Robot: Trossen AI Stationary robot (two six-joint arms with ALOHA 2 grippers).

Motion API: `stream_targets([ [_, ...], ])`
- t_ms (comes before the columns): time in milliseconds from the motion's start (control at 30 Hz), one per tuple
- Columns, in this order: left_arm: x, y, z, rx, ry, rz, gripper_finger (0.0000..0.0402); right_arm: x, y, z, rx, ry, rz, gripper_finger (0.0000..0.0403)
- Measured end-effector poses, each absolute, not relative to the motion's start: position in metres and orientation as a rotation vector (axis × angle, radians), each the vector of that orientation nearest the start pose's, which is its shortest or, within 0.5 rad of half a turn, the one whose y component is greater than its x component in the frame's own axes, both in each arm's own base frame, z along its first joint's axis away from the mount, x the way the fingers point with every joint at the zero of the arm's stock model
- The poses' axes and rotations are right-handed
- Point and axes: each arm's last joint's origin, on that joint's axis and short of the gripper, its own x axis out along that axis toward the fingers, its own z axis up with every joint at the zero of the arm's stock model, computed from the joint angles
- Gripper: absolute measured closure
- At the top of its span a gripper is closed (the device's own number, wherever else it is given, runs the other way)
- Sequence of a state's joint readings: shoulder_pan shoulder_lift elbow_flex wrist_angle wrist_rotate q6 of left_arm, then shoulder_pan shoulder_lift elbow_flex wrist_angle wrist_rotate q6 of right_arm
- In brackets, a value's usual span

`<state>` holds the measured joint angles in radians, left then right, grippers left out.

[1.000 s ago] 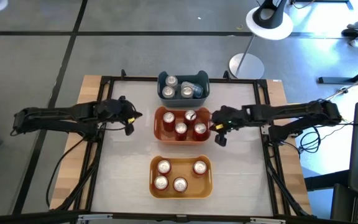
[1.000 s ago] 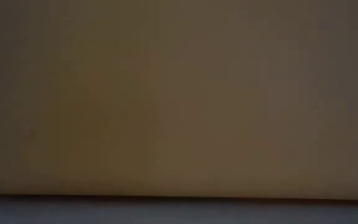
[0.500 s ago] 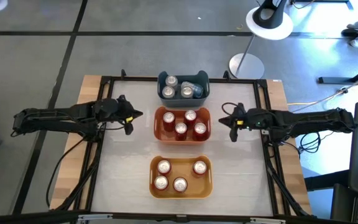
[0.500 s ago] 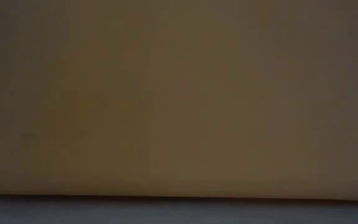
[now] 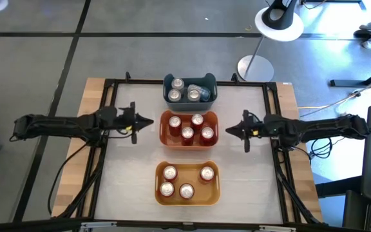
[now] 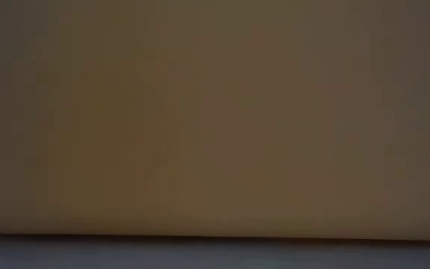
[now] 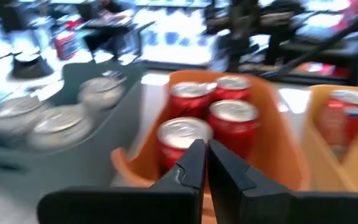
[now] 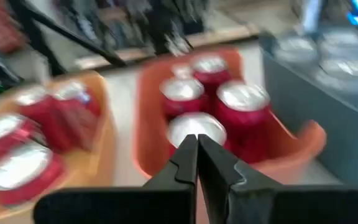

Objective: Sort soda cans
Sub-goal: Return to Home Position

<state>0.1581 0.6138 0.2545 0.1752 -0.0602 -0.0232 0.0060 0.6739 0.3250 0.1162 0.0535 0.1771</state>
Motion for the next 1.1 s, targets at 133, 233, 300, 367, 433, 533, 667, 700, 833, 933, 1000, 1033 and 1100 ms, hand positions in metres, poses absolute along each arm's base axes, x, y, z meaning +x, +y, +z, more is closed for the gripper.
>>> stream_targets([
  [133,0.144,0.024,0.201,-0.018,0.118,0.129,0.0396,0.151,0.0,0.203,0.17,0.16,-0.041,0.0391],
  [233,0.142,0.024,0.196,-0.021,0.126,0.112,0.0397,0.146,0.0,0.196,0.147,0.125,-0.036,0.0391],
  [300,0.14,0.025,0.195,-0.02,0.113,0.109,0.0396,0.143,0.0,0.188,0.142,0.131,-0.037,0.0391],
  [367,0.137,0.025,0.192,-0.024,0.108,0.113,0.0393,0.139,0.0,0.181,0.145,0.135,-0.038,0.0391],
  [433,0.133,0.025,0.187,-0.044,0.106,0.119,0.0392,0.137,0.0,0.177,0.148,0.12,-0.037,0.0391],
  [533,0.128,0.024,0.183,-0.054,0.078,0.122,0.0393,0.133,0.0,0.17,0.147,0.078,-0.041,0.0391],
  [667,0.122,0.023,0.175,-0.065,0.062,0.122,0.0397,0.131,-0.002,0.165,0.148,0.03,-0.09,0.0391],
  [700,0.12,0.023,0.173,-0.074,0.056,0.122,0.0397,0.131,-0.002,0.163,0.147,0.05,-0.092,0.0391],
  [833,0.115,0.022,0.163,-0.084,0.051,0.122,0.0394,0.131,-0.002,0.162,0.145,0.052,-0.092,0.0391],
  [933,0.112,0.021,0.163,-0.08,0.053,0.123,0.0392,0.131,-0.002,0.163,0.145,0.041,-0.098,0.0391],
  [1000,0.11,0.021,0.167,-0.065,0.015,0.122,0.0392,0.13,-0.003,0.164,0.146,0.027,-0.121,0.0391],
  [1033,0.109,0.02,0.168,-0.058,0.002,0.122,0.0392,0.13,-0.003,0.164,0.145,0.03,-0.129,0.0391],
  [1100,0.106,0.02,0.168,-0.066,0.0,0.122,0.0391,0.13,-0.003,0.162,0.146,0.05,-0.138,0.0391],
])
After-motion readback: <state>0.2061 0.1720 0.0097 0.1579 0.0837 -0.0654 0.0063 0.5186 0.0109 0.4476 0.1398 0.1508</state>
